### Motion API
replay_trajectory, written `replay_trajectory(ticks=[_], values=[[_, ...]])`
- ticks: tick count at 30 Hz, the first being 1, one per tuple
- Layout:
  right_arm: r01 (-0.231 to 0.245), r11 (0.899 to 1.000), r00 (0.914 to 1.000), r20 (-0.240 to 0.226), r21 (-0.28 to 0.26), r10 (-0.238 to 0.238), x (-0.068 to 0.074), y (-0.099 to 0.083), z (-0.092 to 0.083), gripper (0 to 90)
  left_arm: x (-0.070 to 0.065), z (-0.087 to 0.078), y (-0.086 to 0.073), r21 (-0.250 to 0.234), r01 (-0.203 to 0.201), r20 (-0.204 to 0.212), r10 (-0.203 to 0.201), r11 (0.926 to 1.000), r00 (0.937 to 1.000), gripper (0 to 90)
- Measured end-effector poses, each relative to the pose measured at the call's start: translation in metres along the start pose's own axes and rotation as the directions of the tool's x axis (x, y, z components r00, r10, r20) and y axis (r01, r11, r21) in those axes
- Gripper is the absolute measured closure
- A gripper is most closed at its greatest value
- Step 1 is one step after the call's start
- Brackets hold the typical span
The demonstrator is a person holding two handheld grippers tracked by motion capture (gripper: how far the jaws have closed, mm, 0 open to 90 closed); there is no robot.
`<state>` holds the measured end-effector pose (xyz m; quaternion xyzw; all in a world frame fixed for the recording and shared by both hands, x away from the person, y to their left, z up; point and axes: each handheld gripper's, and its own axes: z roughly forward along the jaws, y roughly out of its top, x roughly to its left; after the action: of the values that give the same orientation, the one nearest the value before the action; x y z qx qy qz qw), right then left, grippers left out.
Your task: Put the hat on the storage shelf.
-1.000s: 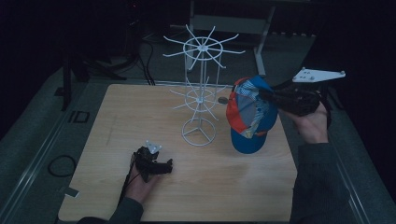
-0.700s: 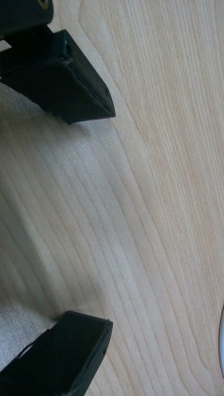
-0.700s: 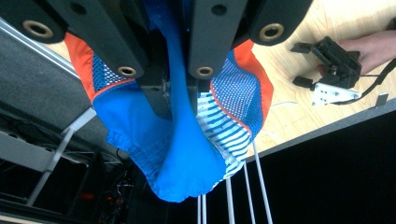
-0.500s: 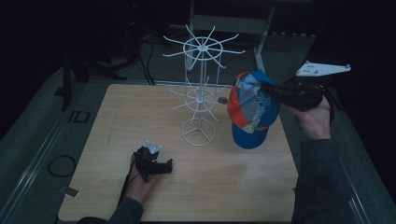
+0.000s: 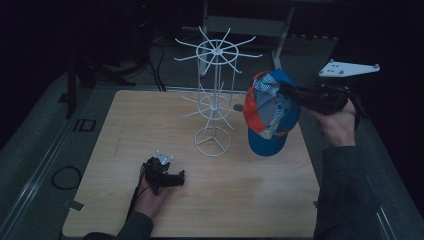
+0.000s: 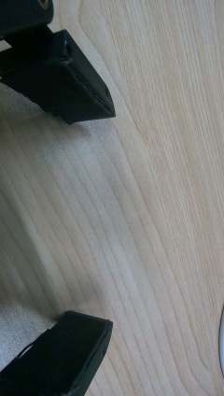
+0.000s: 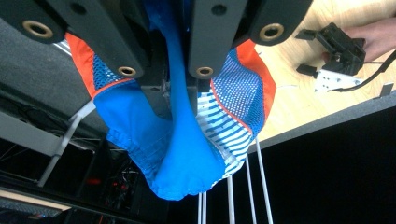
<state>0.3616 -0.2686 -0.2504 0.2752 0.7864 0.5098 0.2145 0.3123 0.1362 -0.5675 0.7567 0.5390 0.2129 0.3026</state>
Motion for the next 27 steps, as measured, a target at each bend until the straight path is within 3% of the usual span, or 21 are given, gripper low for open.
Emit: replay_trajectory(ticks=[27], values=[[0.021, 0.999, 0.9996, 0.021, -0.027, -0.02, 0.002, 0.015, -0.001, 87.6, 0.0, 0.0, 0.0, 0.001, -0.001, 0.0, 0.001, 1.0, 1.0, 2.4]])
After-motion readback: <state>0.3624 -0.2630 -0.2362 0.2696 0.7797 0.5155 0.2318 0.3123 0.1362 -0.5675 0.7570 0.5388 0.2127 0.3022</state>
